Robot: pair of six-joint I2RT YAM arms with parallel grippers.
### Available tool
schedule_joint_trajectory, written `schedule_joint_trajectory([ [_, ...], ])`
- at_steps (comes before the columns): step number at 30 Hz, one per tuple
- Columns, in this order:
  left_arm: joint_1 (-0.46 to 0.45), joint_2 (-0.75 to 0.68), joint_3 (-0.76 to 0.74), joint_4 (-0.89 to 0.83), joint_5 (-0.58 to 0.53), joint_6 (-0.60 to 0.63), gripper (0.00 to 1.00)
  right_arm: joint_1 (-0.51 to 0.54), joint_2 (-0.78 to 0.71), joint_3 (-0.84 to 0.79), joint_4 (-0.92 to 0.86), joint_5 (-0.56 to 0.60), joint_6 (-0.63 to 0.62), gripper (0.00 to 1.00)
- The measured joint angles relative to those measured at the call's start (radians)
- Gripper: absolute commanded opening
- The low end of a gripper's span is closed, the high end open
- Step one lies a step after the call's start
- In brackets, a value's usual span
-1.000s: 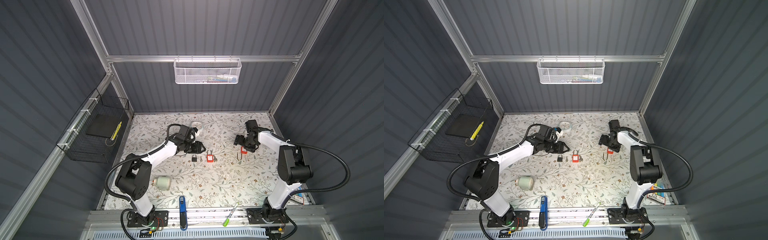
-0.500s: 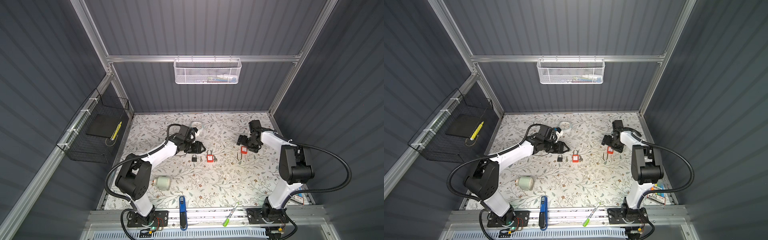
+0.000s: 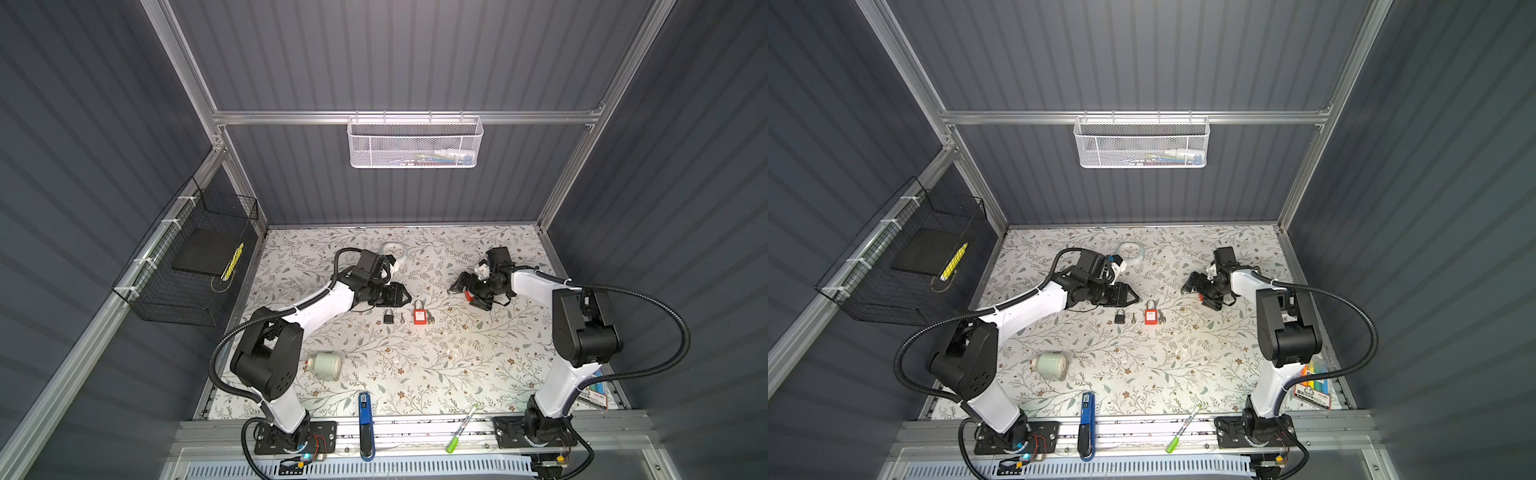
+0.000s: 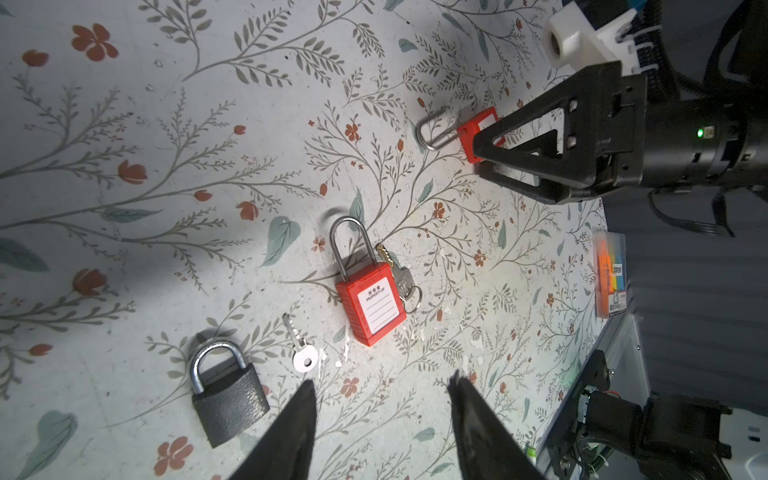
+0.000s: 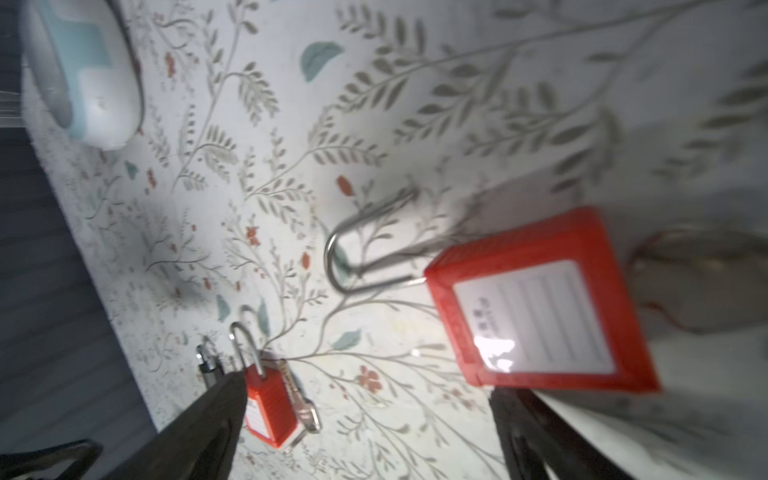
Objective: Lock with the key
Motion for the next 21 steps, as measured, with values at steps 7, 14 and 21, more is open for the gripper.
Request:
schedule_joint_trajectory([
  [7, 0.000, 0.000, 0.000, 0.000, 0.000, 0.000, 0.54, 0.002, -0.029, 0.008, -0.020, -0.022, -0.050, 0.94],
  [14, 0.000, 0.000, 0.000, 0.001, 0.000, 0.000, 0.54, 0.000, -0.059, 0.146, -0.138, 0.080, -0.211, 0.95],
  [21, 0.000, 0.000, 0.000, 0.000, 0.000, 0.000, 0.54, -0.002, 0.107, 0.341, -0.210, 0.133, -0.328, 0.96],
])
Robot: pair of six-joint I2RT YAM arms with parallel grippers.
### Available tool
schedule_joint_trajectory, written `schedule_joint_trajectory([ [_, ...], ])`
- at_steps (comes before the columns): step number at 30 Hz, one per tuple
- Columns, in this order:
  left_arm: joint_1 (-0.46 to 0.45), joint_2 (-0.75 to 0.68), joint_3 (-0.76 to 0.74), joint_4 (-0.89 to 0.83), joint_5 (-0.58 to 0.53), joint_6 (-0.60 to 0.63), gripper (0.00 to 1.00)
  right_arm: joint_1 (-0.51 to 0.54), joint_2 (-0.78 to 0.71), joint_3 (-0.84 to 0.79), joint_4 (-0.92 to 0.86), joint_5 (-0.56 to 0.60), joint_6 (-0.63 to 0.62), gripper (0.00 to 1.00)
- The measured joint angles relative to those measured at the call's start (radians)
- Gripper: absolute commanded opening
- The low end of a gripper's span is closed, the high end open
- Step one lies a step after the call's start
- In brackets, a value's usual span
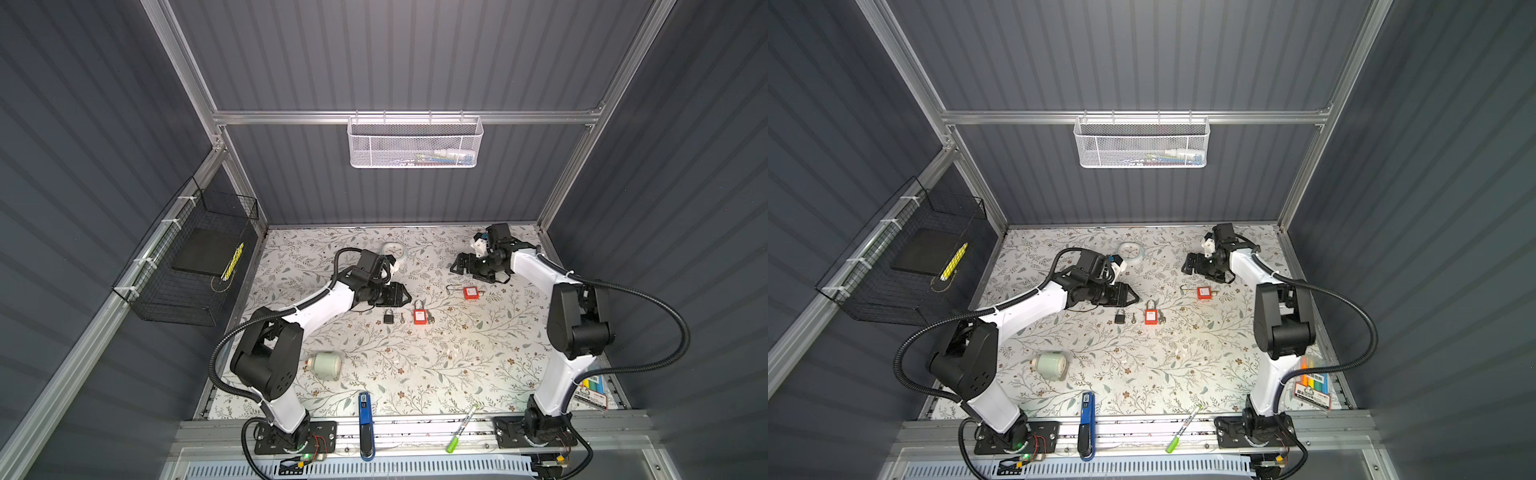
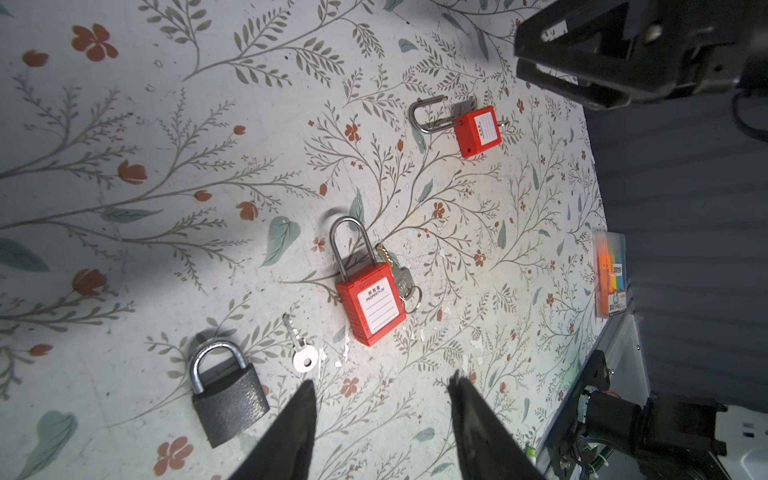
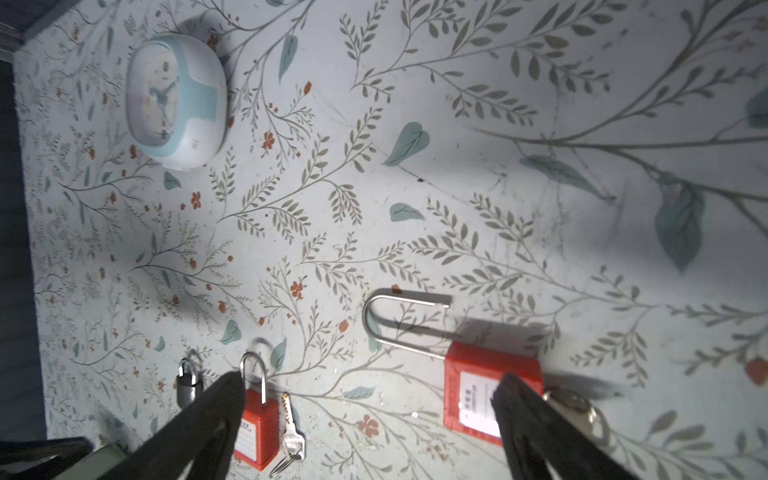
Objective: Lock with the key
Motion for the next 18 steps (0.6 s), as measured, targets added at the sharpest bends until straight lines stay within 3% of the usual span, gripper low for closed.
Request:
schedule_joint_trajectory([
  [8, 0.000, 0.000, 0.000, 0.000, 0.000, 0.000, 0.54, 0.000, 0.126, 0.069, -0.098, 0.048, -0.057, 0.96],
  [18, 0.000, 0.000, 0.000, 0.000, 0.000, 0.000, 0.54, 0.002, 0.000, -0.134, -0.089, -0.002, -0.060, 0.96],
])
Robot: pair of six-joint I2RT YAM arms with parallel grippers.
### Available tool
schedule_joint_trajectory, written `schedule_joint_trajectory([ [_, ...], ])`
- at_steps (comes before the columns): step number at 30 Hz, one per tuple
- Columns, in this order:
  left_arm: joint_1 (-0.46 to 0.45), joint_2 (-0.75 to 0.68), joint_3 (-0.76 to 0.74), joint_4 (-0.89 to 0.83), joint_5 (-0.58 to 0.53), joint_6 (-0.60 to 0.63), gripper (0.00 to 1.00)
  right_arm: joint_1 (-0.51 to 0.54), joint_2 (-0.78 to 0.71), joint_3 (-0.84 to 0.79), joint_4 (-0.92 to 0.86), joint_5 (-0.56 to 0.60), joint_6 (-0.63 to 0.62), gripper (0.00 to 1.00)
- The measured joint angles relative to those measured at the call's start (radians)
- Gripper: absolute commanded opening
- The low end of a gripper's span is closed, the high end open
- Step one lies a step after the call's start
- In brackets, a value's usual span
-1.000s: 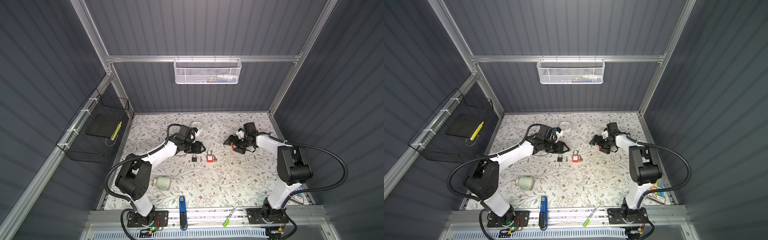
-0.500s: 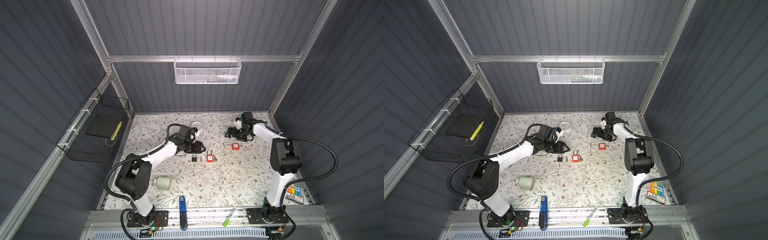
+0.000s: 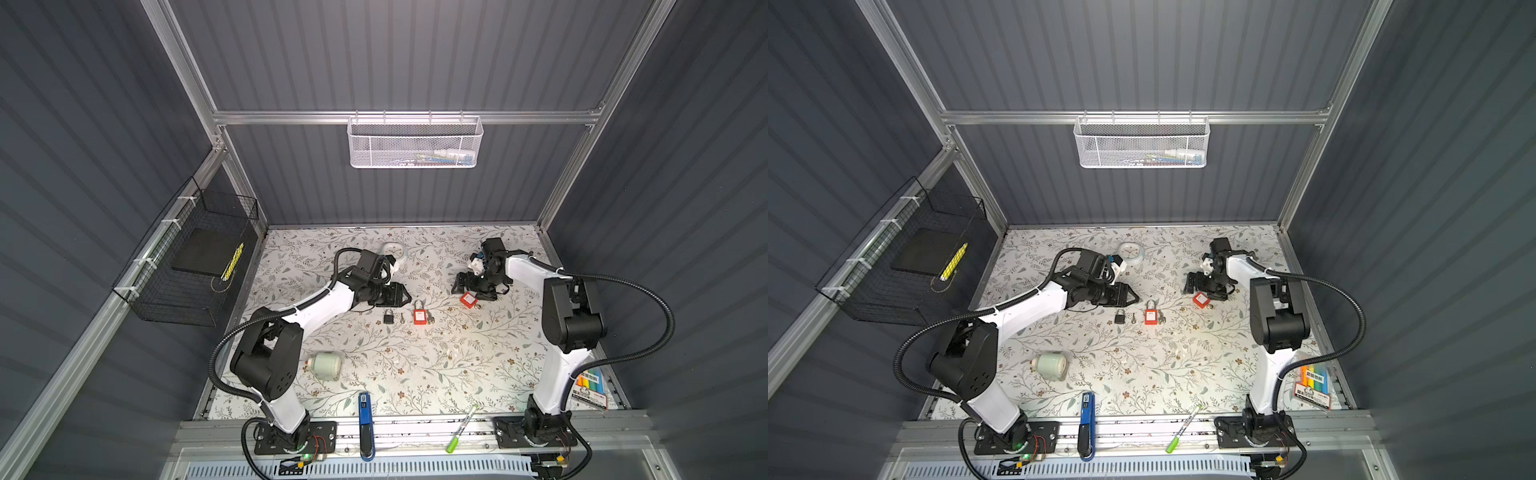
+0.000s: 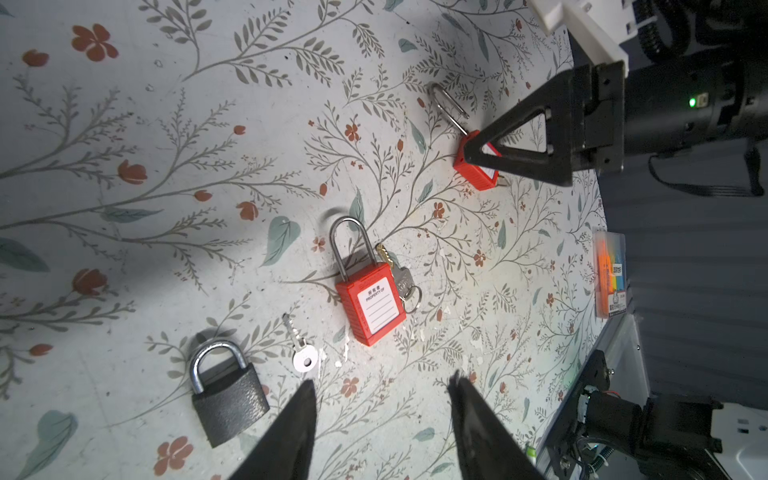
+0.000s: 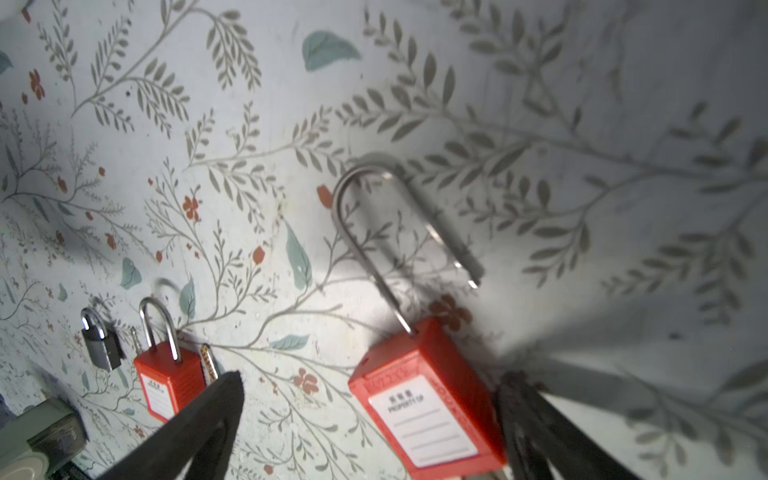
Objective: Lock with the key
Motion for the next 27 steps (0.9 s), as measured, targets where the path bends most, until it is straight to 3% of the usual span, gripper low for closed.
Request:
schedule_joint_trajectory([
  [5, 0.000, 0.000, 0.001, 0.000, 0.001, 0.000, 0.54, 0.023, -0.035, -0.067, 0.016, 0.016, -0.012, 0.91],
  [12, 0.000, 0.000, 0.001, 0.000, 0.003, -0.002, 0.54, 0.090, -0.041, -0.078, 0.025, 0.156, -0.050, 0.77],
  [21, 0.000, 0.000, 0.001, 0.001, 0.021, -0.018, 0.54, 0.163, -0.014, -0.053, -0.008, 0.316, -0.080, 0.45],
  [27, 0.000, 0.000, 0.001, 0.016, 0.048, -0.042, 0.54, 0.168, -0.015, -0.053, -0.009, 0.340, -0.091, 0.36],
])
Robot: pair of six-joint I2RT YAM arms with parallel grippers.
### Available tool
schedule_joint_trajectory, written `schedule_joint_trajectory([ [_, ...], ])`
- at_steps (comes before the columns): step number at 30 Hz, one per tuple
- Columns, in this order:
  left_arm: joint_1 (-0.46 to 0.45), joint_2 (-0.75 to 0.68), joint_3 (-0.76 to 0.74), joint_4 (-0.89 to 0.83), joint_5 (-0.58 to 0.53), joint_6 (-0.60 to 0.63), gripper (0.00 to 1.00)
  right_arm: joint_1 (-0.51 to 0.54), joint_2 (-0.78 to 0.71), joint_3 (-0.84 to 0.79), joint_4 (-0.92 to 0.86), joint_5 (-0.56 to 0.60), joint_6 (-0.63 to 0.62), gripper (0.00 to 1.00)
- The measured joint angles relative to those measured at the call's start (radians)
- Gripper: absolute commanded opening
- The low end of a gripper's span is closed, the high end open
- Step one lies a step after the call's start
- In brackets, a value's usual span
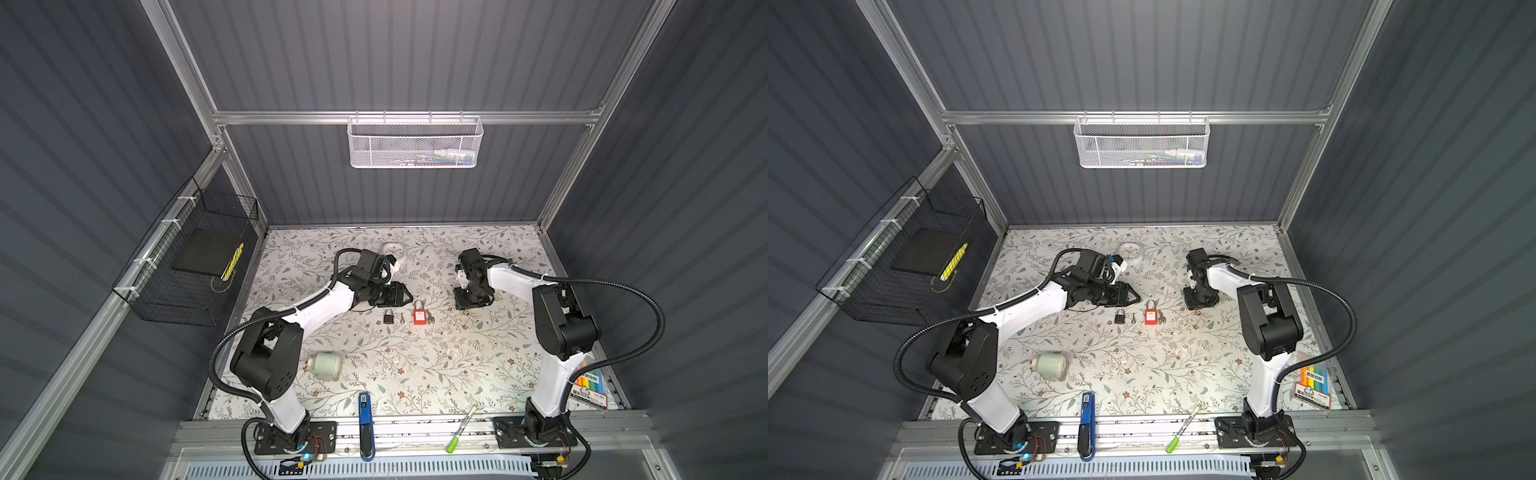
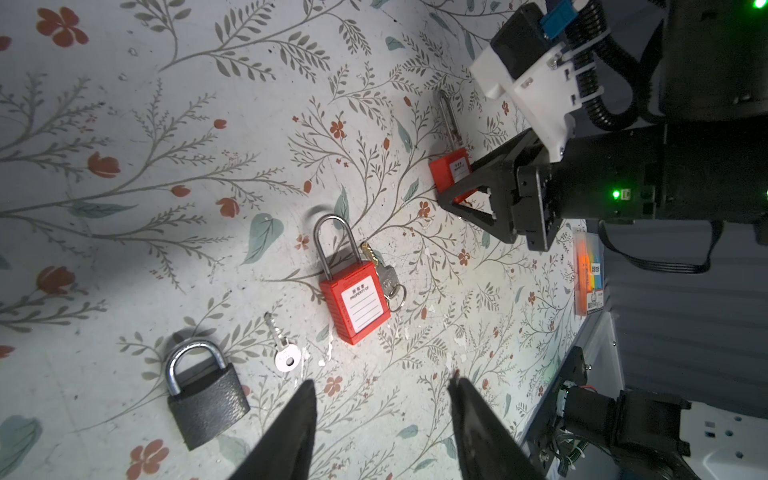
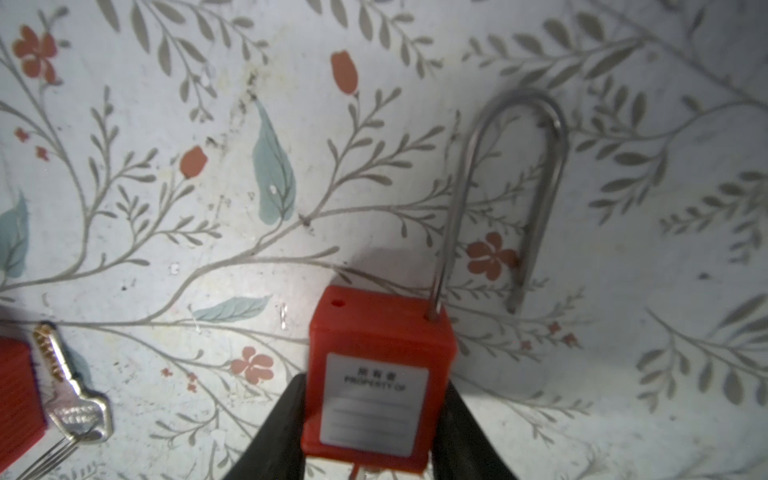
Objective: Lock with the key
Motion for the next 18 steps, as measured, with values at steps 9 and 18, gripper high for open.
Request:
schedule_joint_trajectory([
  [9, 0.000, 0.000, -0.008, 0.126, 0.094, -0.101, 0.54, 0.044, -0.146, -0.077, 0.045, -0.117, -0.019, 0.33],
  [18, 0.000, 0.018, -0.012, 0.204, 0.148, -0.166, 0.56, 0.162, -0.301, -0.107, 0.124, -0.304, -0.012, 0.30],
])
